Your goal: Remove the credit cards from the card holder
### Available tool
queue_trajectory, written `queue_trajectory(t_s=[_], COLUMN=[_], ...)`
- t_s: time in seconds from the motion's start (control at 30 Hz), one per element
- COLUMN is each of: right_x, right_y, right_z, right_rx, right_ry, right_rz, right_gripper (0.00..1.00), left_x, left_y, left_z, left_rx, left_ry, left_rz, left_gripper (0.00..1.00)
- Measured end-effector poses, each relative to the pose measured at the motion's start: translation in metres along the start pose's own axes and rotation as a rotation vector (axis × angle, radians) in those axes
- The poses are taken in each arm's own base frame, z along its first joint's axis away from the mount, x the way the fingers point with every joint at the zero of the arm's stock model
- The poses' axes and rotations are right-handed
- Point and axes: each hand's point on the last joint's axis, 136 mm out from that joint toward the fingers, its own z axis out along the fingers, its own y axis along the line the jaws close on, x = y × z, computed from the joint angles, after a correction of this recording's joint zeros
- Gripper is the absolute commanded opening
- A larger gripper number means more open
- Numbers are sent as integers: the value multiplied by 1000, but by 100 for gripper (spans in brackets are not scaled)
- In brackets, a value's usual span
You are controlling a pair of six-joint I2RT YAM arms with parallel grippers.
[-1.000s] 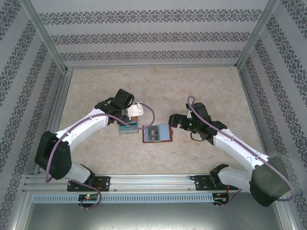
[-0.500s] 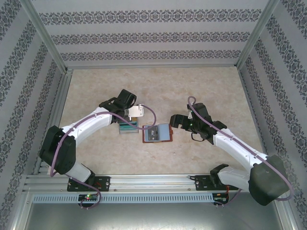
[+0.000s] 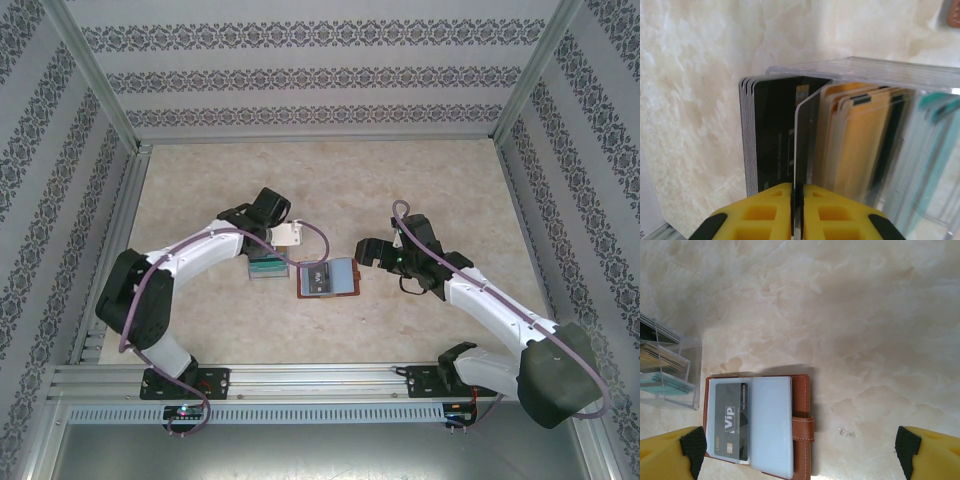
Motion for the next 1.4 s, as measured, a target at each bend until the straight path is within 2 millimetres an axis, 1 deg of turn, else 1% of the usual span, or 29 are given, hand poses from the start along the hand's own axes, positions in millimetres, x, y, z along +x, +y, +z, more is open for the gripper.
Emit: queue_trajectory(t_s=[0.07, 0.27, 0.37, 0.47, 0.57, 0.63, 0.73, 0.87, 0.97, 1.03, 1.07, 1.13, 1.2, 1.27, 1.3, 1.4], right_x=[0, -2, -2, -1, 0, -1, 2, 8, 17, 24, 28, 34, 39, 41, 42, 44], right_y=[0, -3, -2, -1, 0, 1, 3, 3, 7, 10, 12, 17, 23, 29, 33, 40], right_z=[0, 0, 0, 0, 0, 0, 3, 10, 17, 22, 24, 29, 33, 36, 38, 45], right_rx=[0, 3, 0, -6, -13, -20, -29, -33, -35, -37, -39, -46, -66, -90, -105, -142], right_ry=[0, -4, -2, 2, 6, 7, 22, 53, 86, 113, 127, 150, 164, 173, 181, 205], right_rz=[0, 10, 9, 9, 6, 6, 5, -4, -25, -39, -45, -59, -65, -55, -49, -18], right_gripper=[98, 98, 98, 98, 98, 98, 98, 98, 98, 98, 98, 98, 86, 69, 62, 45], left_x=[-2, -2, -3, -5, -6, -6, -9, -19, -27, -34, -38, -44, -48, -47, -47, -51], left_y=[7, 23, 30, 36, 37, 39, 40, 47, 48, 44, 41, 31, 10, -14, -28, -64], left_z=[3, 9, 6, 3, -3, -11, -30, -64, -85, -95, -98, -100, -95, -84, -77, -64], left_rx=[-17, -52, -70, -82, -82, -83, -76, -60, -11, 49, 87, 164, 266, 348, 388, 472], left_ry=[3, 30, 28, 19, 4, -12, -64, -183, -272, -323, -347, -384, -400, -371, -348, -288], left_rz=[-16, -64, -82, -110, -143, -180, -277, -495, -696, -838, -911, -1037, -1168, -1258, -1298, -1358], left_gripper=[23, 24, 25, 29, 30, 33, 36, 45, 48, 47, 45, 41, 38, 28, 25, 6])
